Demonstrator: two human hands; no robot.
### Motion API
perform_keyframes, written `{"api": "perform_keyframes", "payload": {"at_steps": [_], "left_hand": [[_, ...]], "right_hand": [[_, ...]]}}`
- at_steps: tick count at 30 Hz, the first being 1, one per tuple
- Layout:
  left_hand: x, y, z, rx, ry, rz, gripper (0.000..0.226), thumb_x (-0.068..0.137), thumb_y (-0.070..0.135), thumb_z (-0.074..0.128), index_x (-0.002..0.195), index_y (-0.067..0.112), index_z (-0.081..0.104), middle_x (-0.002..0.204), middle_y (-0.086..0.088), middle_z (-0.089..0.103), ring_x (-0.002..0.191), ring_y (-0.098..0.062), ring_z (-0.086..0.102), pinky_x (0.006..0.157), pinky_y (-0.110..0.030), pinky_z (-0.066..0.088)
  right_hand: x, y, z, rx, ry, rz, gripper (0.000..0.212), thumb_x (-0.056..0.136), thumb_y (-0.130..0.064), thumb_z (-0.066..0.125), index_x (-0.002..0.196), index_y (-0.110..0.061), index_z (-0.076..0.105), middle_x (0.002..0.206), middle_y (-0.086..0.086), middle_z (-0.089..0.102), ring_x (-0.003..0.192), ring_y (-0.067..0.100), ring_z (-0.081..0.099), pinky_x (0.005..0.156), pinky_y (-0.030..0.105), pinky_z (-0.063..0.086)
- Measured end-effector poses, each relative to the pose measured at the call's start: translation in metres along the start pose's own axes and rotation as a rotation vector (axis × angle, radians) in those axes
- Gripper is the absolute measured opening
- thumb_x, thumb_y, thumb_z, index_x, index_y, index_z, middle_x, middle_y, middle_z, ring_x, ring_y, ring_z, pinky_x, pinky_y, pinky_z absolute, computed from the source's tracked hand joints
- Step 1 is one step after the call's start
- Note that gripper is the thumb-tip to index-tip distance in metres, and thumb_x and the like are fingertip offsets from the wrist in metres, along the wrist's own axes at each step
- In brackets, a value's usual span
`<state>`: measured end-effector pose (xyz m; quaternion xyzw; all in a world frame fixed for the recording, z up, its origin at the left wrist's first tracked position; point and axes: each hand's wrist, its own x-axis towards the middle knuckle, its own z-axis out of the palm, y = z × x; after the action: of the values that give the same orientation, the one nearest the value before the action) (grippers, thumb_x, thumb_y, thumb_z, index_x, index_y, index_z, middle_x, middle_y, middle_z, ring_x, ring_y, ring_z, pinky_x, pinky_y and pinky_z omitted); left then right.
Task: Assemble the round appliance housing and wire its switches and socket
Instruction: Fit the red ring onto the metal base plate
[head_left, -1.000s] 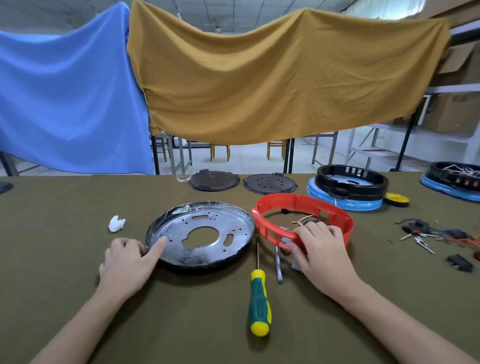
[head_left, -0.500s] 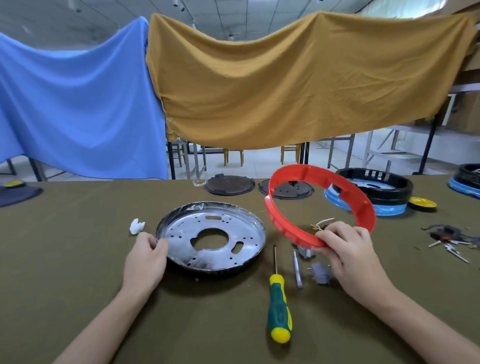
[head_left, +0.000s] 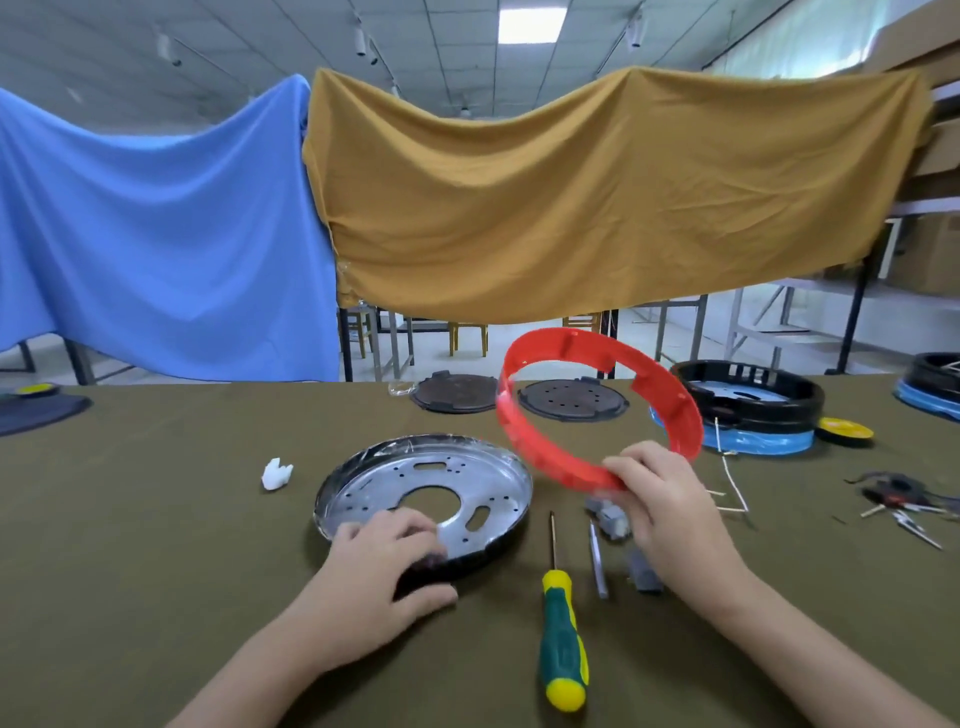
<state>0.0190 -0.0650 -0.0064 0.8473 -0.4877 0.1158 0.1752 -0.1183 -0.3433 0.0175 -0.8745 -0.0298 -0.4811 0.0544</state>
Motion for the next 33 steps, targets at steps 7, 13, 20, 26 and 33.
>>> {"api": "perform_keyframes", "payload": {"at_steps": [7,13,20,26,33], "left_hand": [[0.003,0.005,0.001,-0.064,0.226,0.085,0.014,0.098,0.035,0.055,0.094,0.026,0.064,0.093,0.017,0.056,0.088,-0.002,0.048,0.082,-0.029,0.040],[0.007,0.006,-0.011,-0.401,0.525,-0.137,0.014,0.096,0.017,0.059,0.085,0.022,0.062,0.082,0.011,0.058,0.080,-0.008,0.055,0.073,-0.019,0.041],[0.014,-0.004,-0.039,-1.188,0.907,-0.378,0.023,0.103,0.023,0.047,0.098,0.019,0.070,0.100,-0.002,0.073,0.095,-0.012,0.064,0.084,-0.027,0.055],[0.014,-0.008,-0.038,-1.767,0.765,-0.596,0.042,0.107,0.032,0.034,0.134,0.006,0.051,0.133,-0.012,0.062,0.125,-0.029,0.057,0.105,-0.050,0.044],[0.011,-0.015,-0.030,-1.906,0.722,-0.740,0.042,0.107,0.032,0.034,0.098,0.014,0.072,0.111,-0.010,0.074,0.088,-0.022,0.075,0.075,-0.041,0.051]], "right_hand": [[-0.017,0.007,-0.008,0.165,-0.084,0.189,0.015,0.085,0.007,0.068,0.098,0.000,0.070,0.091,0.001,0.057,0.081,0.016,0.061,0.078,0.033,0.049],[-0.013,0.011,-0.008,0.242,-0.001,0.275,0.014,0.088,0.002,0.067,0.094,-0.010,0.067,0.093,-0.010,0.055,0.086,-0.002,0.059,0.076,0.008,0.043],[-0.010,0.012,-0.011,0.234,0.031,0.305,0.020,0.088,-0.001,0.068,0.092,-0.019,0.064,0.091,-0.014,0.056,0.088,0.004,0.056,0.074,0.007,0.040],[-0.010,0.008,-0.008,0.173,-0.018,0.216,0.019,0.085,0.007,0.069,0.094,-0.009,0.065,0.091,-0.009,0.054,0.088,-0.008,0.054,0.078,0.002,0.037],[-0.011,0.002,-0.009,0.149,-0.012,0.142,0.016,0.082,0.008,0.070,0.092,-0.004,0.066,0.090,-0.004,0.055,0.090,-0.012,0.054,0.080,0.001,0.037]]}}
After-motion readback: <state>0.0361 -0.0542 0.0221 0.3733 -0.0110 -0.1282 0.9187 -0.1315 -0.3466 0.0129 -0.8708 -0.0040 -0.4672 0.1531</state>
